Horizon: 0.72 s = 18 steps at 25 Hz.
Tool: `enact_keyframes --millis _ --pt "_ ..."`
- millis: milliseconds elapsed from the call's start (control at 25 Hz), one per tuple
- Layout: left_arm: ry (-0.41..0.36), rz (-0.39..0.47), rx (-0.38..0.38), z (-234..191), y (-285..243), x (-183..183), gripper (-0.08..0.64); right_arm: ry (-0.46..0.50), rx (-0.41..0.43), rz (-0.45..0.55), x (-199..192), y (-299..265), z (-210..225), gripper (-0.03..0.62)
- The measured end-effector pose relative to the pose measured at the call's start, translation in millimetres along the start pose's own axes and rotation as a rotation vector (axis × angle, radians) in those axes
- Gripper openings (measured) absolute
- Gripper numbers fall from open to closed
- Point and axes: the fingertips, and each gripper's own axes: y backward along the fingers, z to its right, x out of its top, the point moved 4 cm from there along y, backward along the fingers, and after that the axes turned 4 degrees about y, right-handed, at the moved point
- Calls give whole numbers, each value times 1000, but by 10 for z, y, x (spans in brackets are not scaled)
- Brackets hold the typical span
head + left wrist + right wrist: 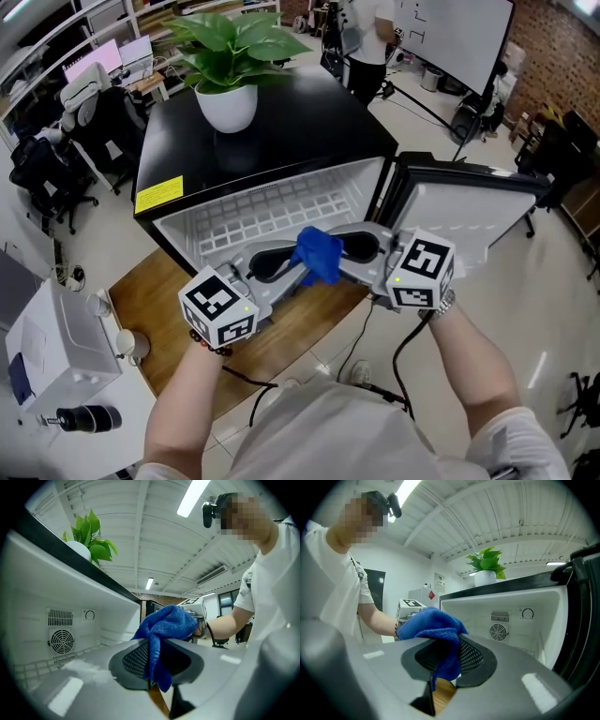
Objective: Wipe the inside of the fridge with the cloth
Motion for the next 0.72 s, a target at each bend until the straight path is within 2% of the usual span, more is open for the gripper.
enact_keyframes --millis 160,360,720 --pt "-13 8 82 -104 -37 -2 74 31 -96 -34 -60 15 78 91" --pt "7 47 210 -319 -76 34 72 11 -193 -29 -117 147 203 92" --pt "85 75 429 -739 -294 -47 72 -20 -318 -17 -190 329 324 89"
